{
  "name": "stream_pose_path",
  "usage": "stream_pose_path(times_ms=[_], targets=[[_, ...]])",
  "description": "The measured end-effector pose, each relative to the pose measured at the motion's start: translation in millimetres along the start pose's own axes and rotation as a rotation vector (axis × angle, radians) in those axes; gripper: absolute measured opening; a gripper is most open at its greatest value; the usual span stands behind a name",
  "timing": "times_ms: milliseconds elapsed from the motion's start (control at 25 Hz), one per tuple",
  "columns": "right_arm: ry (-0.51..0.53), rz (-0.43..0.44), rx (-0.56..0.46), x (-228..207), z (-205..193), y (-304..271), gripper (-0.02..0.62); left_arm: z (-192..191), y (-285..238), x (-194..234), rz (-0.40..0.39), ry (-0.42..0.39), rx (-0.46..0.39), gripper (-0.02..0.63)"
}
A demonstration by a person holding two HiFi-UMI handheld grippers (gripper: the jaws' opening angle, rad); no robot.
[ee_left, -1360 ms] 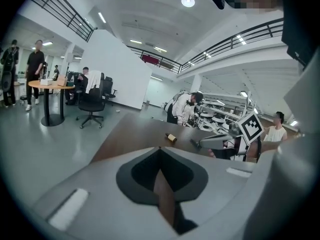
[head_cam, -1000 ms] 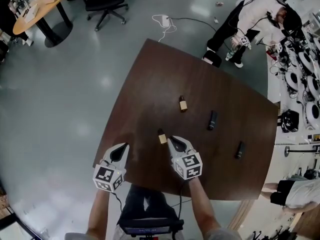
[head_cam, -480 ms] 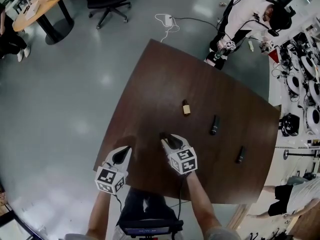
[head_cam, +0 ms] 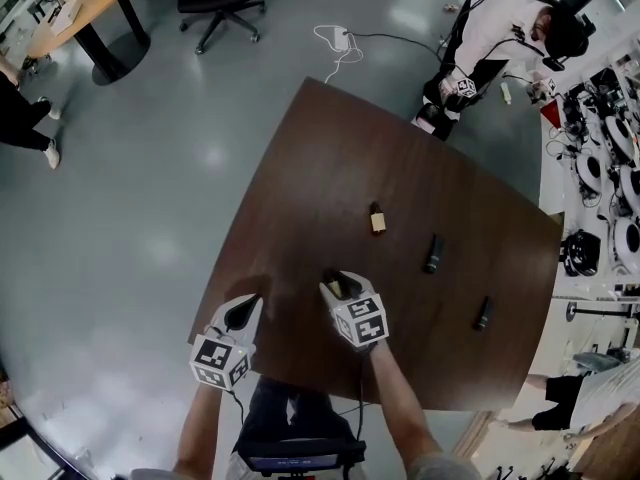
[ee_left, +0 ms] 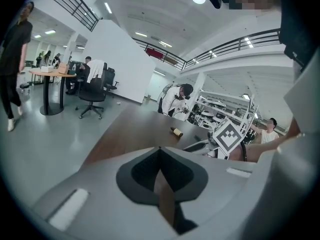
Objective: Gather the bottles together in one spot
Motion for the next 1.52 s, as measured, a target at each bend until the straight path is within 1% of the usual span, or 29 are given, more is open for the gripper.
stream_pose_path(times_ms=[400,680,920,1080,1400,1520], targets=[[-0.014,-0.015,-0.002,0,-1,0,0.158,0,-1,4,0.001,0.006,0.001,0.002],[-0.024,-0.039,-0.057,-4,0,14,0.152,0,-4,1,-0.009,0.001,0.006,0.002],[-0.028,-0.062,-0.096,-3,-3,30,0.132,0,-5,-7,-0.024,-0.009,0.009,0.002],[-0.036,-0.067,-0.107,-4,-8,36,0.132,0,-6,-12,-0.034,-0.018,0.012,0.002],[-0.043,-0.083,-0.174,-2,-14,52,0.130,-3,-5,-17,-0.041,-0.027,0.014,0.002],[-0.043,-0.088,-0.184,0,-19,57,0.130,3,-3,-24,-0.040,-0.023,0.016,0.002]])
Point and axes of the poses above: the fingertips, and each gripper's own axes: y backward along the fingers, x to its left, z out of its top, the point moved 5 cm from there along y, backward along the fingers, and after that the axes turned 7 degrees about x, right-handed, at the moved point
